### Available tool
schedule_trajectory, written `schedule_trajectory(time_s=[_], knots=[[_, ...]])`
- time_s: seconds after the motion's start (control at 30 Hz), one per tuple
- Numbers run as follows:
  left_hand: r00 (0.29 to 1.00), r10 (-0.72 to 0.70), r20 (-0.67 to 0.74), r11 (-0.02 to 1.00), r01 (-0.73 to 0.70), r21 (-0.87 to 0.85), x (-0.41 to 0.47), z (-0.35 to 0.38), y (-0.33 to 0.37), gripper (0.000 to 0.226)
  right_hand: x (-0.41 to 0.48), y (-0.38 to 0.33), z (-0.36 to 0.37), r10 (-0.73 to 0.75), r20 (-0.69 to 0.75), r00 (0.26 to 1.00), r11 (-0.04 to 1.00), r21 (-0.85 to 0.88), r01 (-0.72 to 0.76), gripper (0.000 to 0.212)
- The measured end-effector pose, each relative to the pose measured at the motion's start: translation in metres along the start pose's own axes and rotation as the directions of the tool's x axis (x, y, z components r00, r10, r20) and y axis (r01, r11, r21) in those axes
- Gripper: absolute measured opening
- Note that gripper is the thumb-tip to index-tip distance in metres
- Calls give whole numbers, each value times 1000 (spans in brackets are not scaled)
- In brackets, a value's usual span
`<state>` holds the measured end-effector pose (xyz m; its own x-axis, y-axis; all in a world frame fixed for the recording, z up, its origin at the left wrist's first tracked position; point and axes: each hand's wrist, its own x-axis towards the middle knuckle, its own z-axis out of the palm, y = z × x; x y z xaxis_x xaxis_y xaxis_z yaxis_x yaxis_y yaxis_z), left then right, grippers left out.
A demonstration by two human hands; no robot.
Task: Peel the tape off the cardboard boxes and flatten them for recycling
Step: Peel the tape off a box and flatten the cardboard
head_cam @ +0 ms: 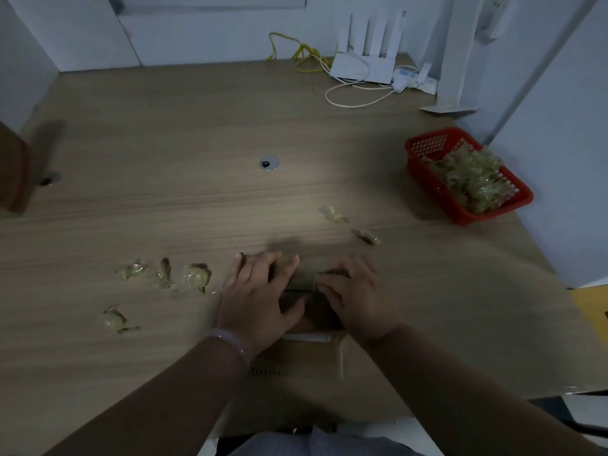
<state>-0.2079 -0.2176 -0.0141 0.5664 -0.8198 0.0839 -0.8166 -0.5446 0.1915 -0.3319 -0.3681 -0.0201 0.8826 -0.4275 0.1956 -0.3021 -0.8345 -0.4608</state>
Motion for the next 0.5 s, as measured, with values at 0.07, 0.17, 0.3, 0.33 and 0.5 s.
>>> schedule_trajectory(time_s=[0.07,0.17,0.3,0.33,0.5], knots=[[1000,0,-8,1000,0,3,-1,0,0,69,-6,3,-3,-8,-21,1000,997,-77,7,21],[1000,6,-5,1000,-6,16,-2,1,-1,69,-18,5,-8,-39,56,998,989,-137,47,33],[1000,-4,-2,1000,4,30,-2,1,-1,72,-29,8,-7,-29,35,999,999,-31,30,42],[1000,-13,1,999,13,38,-2,1,-1,73,-31,8,-7,-32,22,999,999,-29,33,43],[1000,-29,-9,999,30,41,-4,3,-2,74,-30,10,-9,42,-46,998,999,7,-41,31]])
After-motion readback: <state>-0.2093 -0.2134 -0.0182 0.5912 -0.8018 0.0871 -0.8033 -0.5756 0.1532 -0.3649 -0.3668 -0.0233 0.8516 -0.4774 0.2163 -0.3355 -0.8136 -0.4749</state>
